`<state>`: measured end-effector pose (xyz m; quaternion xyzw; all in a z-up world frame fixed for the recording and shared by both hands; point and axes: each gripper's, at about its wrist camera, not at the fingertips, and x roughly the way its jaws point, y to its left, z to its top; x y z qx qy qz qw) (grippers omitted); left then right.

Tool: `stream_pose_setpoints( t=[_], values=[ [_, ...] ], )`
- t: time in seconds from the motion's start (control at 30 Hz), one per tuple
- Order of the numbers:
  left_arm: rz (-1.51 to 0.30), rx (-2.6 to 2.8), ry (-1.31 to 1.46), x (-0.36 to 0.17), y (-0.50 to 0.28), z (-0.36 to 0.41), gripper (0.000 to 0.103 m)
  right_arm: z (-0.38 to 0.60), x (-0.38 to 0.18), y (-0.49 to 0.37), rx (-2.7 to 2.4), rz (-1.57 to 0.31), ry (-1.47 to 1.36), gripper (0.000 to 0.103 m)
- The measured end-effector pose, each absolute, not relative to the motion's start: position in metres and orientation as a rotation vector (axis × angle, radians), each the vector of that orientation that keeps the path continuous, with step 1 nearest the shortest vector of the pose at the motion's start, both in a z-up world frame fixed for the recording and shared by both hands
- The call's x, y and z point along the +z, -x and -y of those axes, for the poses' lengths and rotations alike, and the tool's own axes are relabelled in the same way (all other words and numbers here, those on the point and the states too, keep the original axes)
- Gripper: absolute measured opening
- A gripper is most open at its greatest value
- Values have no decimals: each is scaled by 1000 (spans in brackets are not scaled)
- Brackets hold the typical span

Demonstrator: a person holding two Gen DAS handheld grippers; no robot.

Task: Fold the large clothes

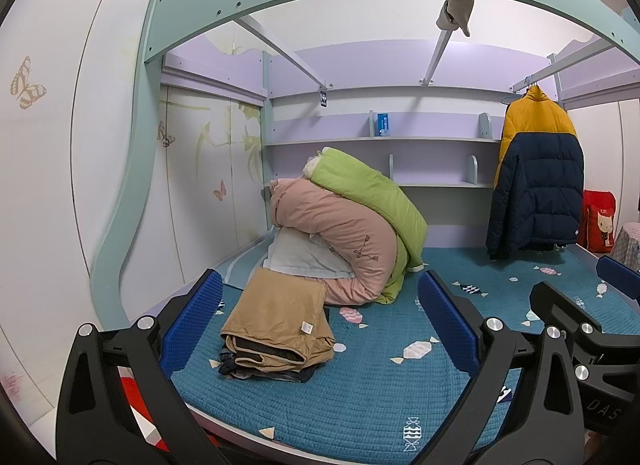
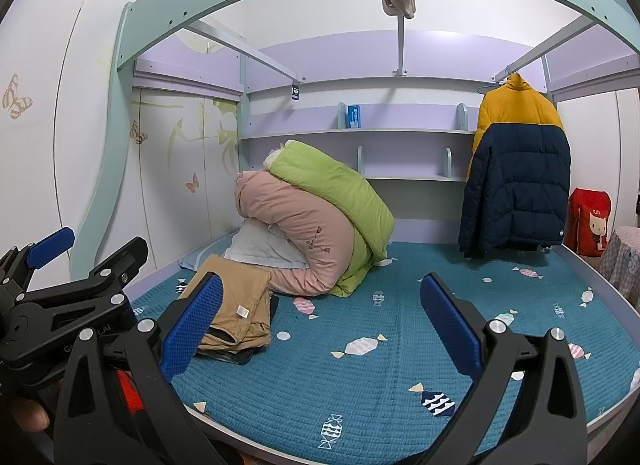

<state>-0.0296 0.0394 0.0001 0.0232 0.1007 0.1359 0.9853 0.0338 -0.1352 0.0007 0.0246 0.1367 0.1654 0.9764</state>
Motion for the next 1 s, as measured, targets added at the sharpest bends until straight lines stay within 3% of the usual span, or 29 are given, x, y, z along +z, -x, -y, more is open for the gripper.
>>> stream_pose_setpoints(
  t=[1.0],
  values=[
    [-205,272,-45,1,29,-39,98,132,0,-31,327,-283,-53,96]
  ],
)
